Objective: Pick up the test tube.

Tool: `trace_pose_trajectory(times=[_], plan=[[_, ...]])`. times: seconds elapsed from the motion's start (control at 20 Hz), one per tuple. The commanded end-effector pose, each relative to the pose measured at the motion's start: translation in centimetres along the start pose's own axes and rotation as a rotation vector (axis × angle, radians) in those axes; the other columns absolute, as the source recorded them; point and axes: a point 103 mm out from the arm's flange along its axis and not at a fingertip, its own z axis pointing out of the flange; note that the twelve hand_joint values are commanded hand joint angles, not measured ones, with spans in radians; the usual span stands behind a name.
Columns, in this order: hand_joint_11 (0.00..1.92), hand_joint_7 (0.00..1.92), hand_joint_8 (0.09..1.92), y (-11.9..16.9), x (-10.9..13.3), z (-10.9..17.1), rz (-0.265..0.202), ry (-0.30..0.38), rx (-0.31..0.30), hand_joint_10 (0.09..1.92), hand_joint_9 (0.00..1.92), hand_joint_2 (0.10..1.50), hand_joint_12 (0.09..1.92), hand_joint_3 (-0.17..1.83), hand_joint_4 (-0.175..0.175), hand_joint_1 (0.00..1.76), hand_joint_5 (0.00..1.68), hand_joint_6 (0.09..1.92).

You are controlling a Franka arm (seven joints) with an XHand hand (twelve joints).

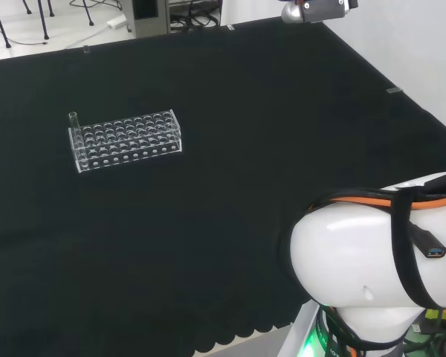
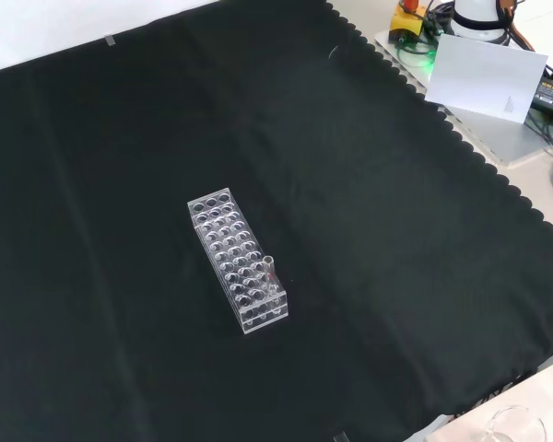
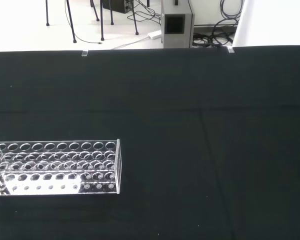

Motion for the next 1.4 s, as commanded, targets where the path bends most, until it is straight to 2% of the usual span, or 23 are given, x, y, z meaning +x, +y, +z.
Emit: trace_pose_trajectory(times=[0.05,0.2,0.5,0.65,0.75,1.05,1.1,1.15,1.25,1.3,1.35,1.4], plan=[[0.0,0.04,0.76,0.1,0.0,0.0,-0.001,-0.01,-0.006,0.85,0.05,0.71,1.09,0.58,-0.066,0.56,0.08,0.19],[0.0,0.01,0.81,0.4,0.3,-0.2,-0.01,-0.013,-0.009,0.92,0.01,0.77,1.09,0.47,-0.067,0.55,0.12,0.09],[0.0,0.01,0.82,1.5,1.3,0.0,-0.038,-0.018,0.031,0.93,0.0,0.78,1.1,0.45,-0.067,0.55,0.12,0.09],[0.0,0.01,0.82,2.6,2.1,0.3,-0.066,0.008,0.047,0.93,0.0,0.78,1.1,0.45,-0.067,0.55,0.12,0.09],[0.0,0.0,0.82,3.7,2.4,-0.3,-0.091,0.045,0.043,0.94,0.0,0.78,1.11,0.44,-0.067,0.55,0.13,0.09],[0.0,0.03,0.84,8.1,2.6,2.2,-0.168,0.126,0.05,0.95,0.04,0.78,1.25,0.41,-0.072,0.59,0.16,0.09],[0.0,0.04,0.84,8.6,2.7,2.3,-0.2,0.157,0.04,0.95,0.04,0.78,1.27,0.41,-0.073,0.6,0.17,0.09],[0.0,0.04,0.84,9.2,2.8,2.5,-0.201,0.183,0.036,0.95,0.05,0.78,1.28,0.4,-0.075,0.61,0.17,0.09],[0.0,0.05,0.85,10.6,2.7,3.1,-0.217,0.192,0.044,0.96,0.06,0.78,1.31,0.4,-0.077,0.62,0.18,0.09],[0.0,0.05,0.85,11.9,4.9,3.9,-0.229,0.164,0.062,0.96,0.06,0.78,1.32,0.4,-0.078,0.62,0.18,0.09],[0.0,0.05,0.85,12.9,5.7,4.3,-0.245,0.167,0.059,0.96,0.07,0.78,1.32,0.41,-0.078,0.62,0.19,0.09],[0.0,0.05,0.85,13.5,4.3,4.6,-0.322,0.365,-0.051,0.96,0.07,0.78,1.33,0.41,-0.079,0.63,0.19,0.09]])
